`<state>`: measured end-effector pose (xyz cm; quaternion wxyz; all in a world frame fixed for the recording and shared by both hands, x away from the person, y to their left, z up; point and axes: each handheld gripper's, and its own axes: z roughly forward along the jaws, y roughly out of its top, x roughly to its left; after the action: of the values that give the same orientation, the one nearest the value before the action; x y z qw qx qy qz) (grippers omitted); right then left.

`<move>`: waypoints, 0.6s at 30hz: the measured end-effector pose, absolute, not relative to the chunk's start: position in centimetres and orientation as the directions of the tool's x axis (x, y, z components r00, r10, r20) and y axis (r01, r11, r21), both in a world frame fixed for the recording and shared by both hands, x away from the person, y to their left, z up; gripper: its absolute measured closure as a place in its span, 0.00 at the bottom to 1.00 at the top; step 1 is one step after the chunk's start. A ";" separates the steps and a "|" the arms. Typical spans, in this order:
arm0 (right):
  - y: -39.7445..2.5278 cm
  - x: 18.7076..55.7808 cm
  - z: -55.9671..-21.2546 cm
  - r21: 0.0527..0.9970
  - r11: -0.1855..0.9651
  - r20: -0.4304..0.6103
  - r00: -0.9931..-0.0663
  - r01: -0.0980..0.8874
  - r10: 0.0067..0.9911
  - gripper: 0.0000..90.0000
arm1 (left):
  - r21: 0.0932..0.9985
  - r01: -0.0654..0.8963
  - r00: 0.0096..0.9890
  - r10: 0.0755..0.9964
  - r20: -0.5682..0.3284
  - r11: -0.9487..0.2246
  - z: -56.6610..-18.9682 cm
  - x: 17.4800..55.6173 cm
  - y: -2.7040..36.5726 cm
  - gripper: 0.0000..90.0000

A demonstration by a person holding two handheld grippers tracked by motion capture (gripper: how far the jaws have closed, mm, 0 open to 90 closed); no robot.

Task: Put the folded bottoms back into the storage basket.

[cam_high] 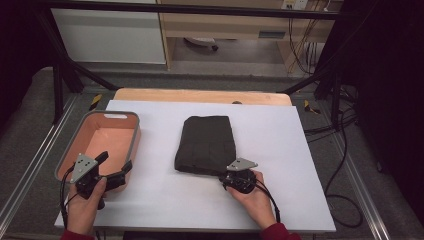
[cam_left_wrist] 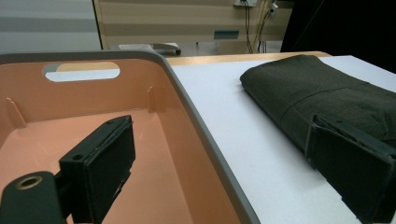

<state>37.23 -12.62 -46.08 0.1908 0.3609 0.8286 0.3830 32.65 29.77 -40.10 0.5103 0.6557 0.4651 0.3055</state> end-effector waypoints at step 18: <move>-13.4 36.4 -45.5 0.796 0.452 -0.011 -0.736 0.403 0.677 0.90 | 0.955 0.295 0.367 0.926 -0.087 -0.027 -40.0 32.5 30.1 0.10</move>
<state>36.39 -13.44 -45.49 0.1658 0.3230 0.8357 0.4121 32.54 30.08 -40.02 0.5141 0.6475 0.4714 0.3068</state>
